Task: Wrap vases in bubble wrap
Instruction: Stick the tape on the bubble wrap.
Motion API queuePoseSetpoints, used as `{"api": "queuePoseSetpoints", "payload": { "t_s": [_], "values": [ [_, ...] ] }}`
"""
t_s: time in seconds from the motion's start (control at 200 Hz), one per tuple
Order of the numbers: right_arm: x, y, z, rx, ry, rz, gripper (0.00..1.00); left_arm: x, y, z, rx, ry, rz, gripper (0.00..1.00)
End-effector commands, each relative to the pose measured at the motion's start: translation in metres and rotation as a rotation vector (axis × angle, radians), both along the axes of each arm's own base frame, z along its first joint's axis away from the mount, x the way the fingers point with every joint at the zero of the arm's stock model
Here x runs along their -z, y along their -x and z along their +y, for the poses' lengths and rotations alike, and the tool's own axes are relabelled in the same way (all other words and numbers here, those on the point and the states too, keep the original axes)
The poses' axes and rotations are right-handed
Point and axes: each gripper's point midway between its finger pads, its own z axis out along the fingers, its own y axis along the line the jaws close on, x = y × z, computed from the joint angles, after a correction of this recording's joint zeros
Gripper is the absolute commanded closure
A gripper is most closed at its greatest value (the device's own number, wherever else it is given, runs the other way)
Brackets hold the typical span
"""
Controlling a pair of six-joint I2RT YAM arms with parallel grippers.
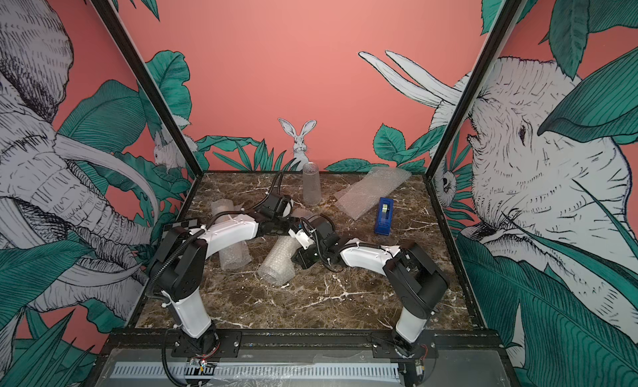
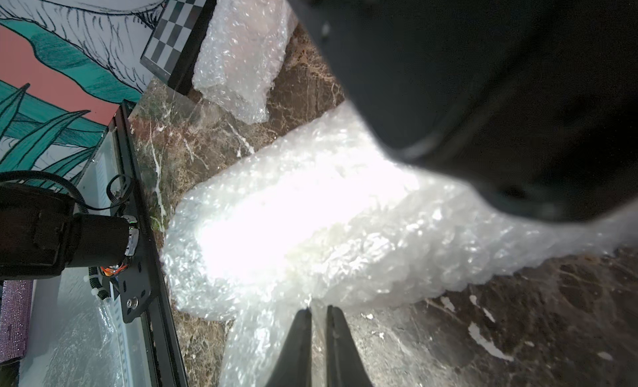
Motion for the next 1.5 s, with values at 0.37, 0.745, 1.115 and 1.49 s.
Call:
{"api": "queuePoseSetpoints", "payload": {
  "t_s": [0.37,0.745,1.115,1.49],
  "values": [
    [-0.048,-0.001,0.009,-0.012,-0.077,-0.08,0.87,0.026,0.032,0.013,0.004,-0.065,0.127,0.36],
    [-0.084,0.002,0.027,-0.038,-0.11,-0.101,0.87,0.028,0.033,0.013,0.001,-0.066,0.128,0.36],
    [-0.046,-0.007,0.005,0.023,0.008,-0.06,0.85,0.029,0.033,0.013,0.004,-0.068,0.131,0.36],
    [-0.019,-0.013,-0.001,0.035,0.03,0.036,0.82,0.031,0.034,0.012,0.002,-0.064,0.133,0.36]
  ]
}}
